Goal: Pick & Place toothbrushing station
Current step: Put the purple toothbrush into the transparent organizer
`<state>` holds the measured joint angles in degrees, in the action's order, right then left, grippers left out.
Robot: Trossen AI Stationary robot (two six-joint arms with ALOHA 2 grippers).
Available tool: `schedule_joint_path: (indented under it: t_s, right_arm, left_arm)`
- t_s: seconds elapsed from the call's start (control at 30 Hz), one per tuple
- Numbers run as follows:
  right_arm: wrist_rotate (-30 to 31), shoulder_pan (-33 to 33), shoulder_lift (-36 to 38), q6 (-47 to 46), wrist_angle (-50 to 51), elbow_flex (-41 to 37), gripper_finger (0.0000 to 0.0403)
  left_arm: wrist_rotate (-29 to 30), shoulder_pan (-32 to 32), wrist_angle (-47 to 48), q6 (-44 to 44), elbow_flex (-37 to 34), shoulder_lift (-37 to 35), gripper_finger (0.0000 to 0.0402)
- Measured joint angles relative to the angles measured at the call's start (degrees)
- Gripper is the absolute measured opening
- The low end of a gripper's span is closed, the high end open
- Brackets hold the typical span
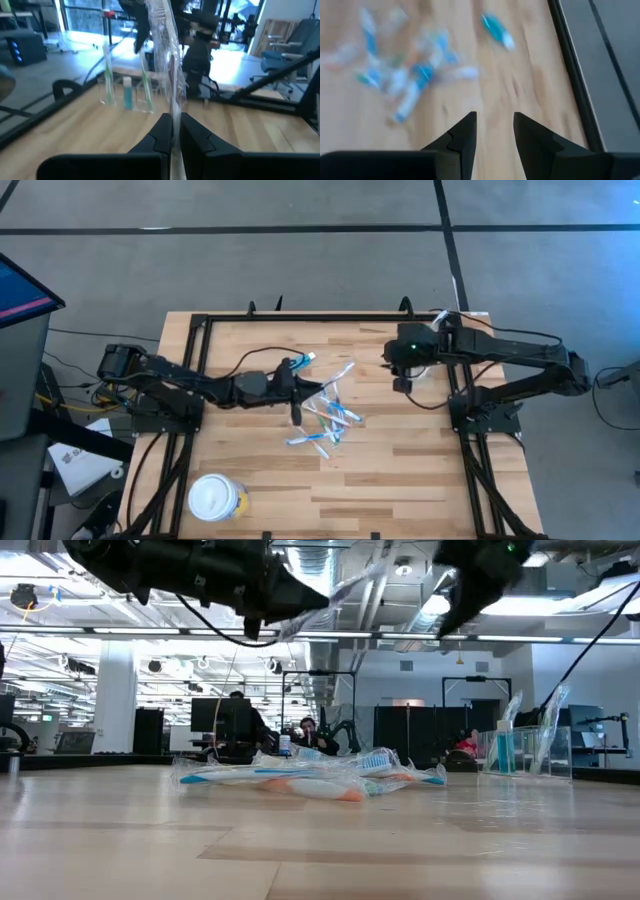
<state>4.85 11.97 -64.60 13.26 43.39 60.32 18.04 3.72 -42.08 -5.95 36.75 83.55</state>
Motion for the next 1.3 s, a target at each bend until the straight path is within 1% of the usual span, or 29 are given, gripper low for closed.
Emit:
schedule_joint_path:
  t_s: [0.17, 0.3, 0.47, 0.6, 0.7, 0.8, 0.9, 1.07, 1.13, 1.3]
  right_arm:
    - [-7.81, 0.0, 3.35, 0.23, -10.79, 0.0, 0.012]
    - [-14.12, 0.0, 4.91, -0.88, -19.41, 0.02, 0.012]
    - [-19.67, 0.0, 4.99, -2.18, -27.26, 0.04, 0.012]
    - [-22.29, 0.0, 4.16, -2.85, -30.53, -0.02, 0.012]
    - [-23.75, 0.0, 3.51, -3.26, -33.55, 0.14, 0.012]
    - [-25.46, 0.0, 3.37, -3.45, -34.37, -0.03, 0.012]
    - [-26.67, -0.26, 3.46, -3.9, -36.67, 0.0, 0.012]
    - [-27.59, -1.56, 3.44, -4.26, -39.73, 0.02, 0.012]
    - [-27.57, -1.94, 3.44, -4.03, -40.03, 0.02, 0.012]
    - [-27.57, -2.21, 3.44, -3.85, -40.01, 0.02, 0.012]
  left_arm:
    - [-0.14, -0.28, -5.98, 2.59, 0.0, 0.02, 0.0008]
    - [-2.03, -0.28, -11.78, 4.52, 0.0, 0.02, 0.0008]
    - [-3.36, -0.28, -18.59, 6.01, 0.0, 0.02, 0.0008]
    - [-3.4, -0.44, -22.37, 6.67, 0.05, 0.02, 0.0008]
    - [-4.13, -0.65, -22.46, 7.56, 1.09, 0.04, 0.0008]
    - [-5.95, -1.03, -22.74, 7.67, 2.51, 0.57, 0.0008]
    - [-6.08, -1.24, -22.57, 7.69, 3.87, 1.1, 0.0008]
    - [-6.47, -1.24, -22.43, 9.76, 7.36, 4.35, 0.0008]
    - [-7.58, -1.24, -22.47, 10.05, 9.36, 6.18, 0.0008]
    - [-8.19, -1.24, -22.43, 10.99, 13.17, 10.04, 0.0008]
